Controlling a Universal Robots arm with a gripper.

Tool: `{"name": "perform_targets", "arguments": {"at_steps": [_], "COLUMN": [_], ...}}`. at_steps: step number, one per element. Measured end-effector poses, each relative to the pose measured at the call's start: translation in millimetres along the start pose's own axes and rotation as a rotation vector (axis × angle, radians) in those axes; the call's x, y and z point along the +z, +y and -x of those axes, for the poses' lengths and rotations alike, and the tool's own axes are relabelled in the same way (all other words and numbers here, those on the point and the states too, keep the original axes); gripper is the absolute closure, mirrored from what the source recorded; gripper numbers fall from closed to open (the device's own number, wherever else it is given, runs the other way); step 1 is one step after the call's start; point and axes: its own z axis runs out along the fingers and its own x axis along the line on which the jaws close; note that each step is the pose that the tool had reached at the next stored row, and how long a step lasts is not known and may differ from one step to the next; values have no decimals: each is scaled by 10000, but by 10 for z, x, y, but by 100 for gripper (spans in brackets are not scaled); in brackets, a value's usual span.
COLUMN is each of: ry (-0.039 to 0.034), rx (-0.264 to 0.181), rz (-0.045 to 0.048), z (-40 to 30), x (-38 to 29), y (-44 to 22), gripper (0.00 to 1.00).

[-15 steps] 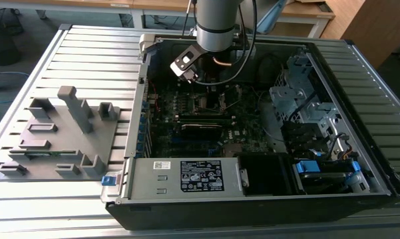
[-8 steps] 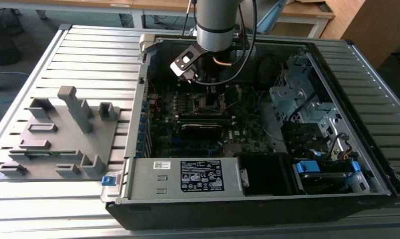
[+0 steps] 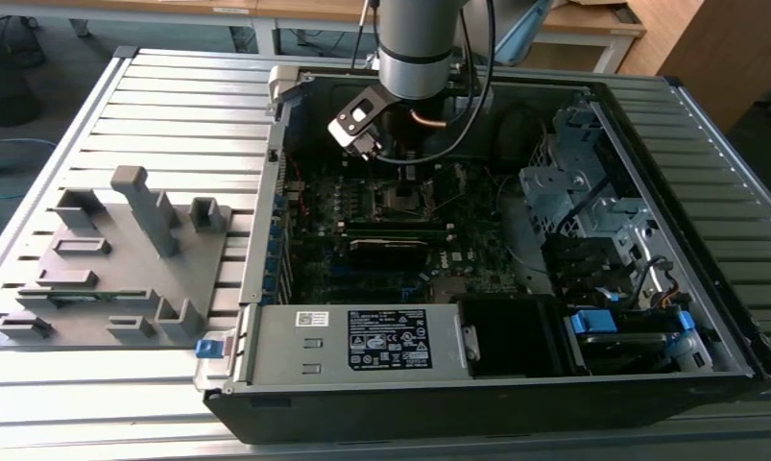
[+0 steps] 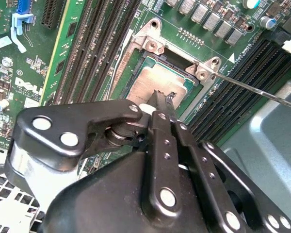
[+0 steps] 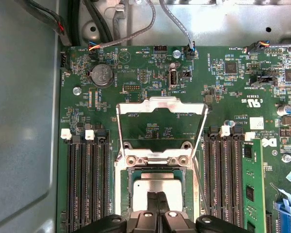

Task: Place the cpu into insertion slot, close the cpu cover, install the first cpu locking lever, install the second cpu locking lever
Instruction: 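Place the cpu into insertion slot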

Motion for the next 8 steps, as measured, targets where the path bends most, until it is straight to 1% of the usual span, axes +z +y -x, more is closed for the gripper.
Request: {"name": "perform_targets", "arguments": {"at_steps": [2, 6, 7, 8], "ry": [0, 0, -3, -5], "rx": [-1, -1, -2, -1], "rz": [0, -7, -47, -67], "z": [0, 0, 0, 0], "x": [0, -2, -2, -2], "y": [0, 0, 0, 0], "gripper": [90, 90, 90, 90]}}
